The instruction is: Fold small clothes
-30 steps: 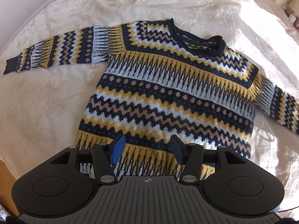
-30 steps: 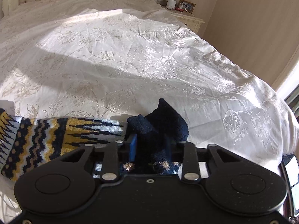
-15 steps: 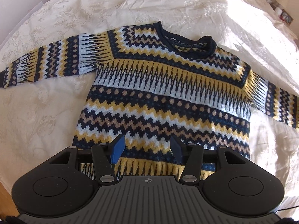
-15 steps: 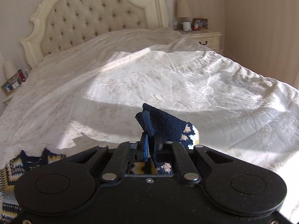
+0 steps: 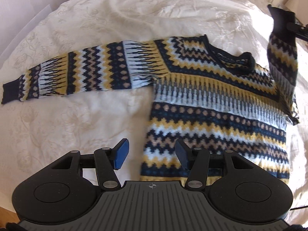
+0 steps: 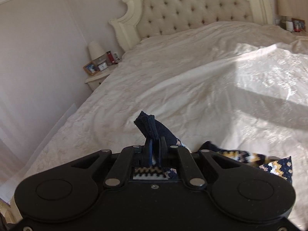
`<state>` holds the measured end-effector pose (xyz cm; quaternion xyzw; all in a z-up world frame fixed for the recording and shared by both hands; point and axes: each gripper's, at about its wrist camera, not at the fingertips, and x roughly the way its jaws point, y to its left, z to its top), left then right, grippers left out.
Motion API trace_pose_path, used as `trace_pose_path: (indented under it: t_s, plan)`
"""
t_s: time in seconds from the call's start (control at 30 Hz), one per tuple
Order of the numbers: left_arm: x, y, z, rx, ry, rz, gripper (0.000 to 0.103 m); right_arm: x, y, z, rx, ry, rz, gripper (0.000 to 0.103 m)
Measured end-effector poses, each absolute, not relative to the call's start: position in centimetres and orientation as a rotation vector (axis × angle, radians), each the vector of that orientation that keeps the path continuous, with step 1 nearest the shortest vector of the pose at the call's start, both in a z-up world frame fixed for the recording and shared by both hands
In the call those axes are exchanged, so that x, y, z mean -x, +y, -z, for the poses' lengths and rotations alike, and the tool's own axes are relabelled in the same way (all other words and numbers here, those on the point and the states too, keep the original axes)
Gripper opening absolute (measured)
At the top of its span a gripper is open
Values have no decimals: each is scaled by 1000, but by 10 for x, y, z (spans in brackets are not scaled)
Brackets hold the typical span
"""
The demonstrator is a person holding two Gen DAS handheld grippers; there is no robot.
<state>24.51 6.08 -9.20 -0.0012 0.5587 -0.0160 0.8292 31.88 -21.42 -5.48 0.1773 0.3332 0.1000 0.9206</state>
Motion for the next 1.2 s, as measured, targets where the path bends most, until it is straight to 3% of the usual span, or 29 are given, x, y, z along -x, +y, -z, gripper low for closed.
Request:
trace_pose_path:
  t_s: [0.07, 0.13, 0.2, 0.3, 0.33, 0.7, 1.2]
  plan:
    - [-249, 79, 94, -8, 1179, 14, 52, -328, -181, 73, -360, 722, -263, 12]
    - [-254, 95, 97, -14, 1177, -6, 52, -332, -153, 91, -346, 763, -311, 23]
    - [-259, 108, 100, -11, 1174, -18, 52, -334, -131, 107, -323, 815, -332, 24]
    - [-268, 120, 105, -1, 1180, -20, 52, -325, -115, 118, -305, 858, -337, 52]
    - [-271, 122, 106, 2, 1180, -16, 52, -320, -115, 120, -303, 865, -334, 55]
    - [-319, 84, 124, 40, 1151, 111, 52, -287, -193, 141, -332, 961, -104, 59]
    - [-403, 20, 188, -217, 1161, 161, 52, -281, -292, 159, -380, 984, 78, 64]
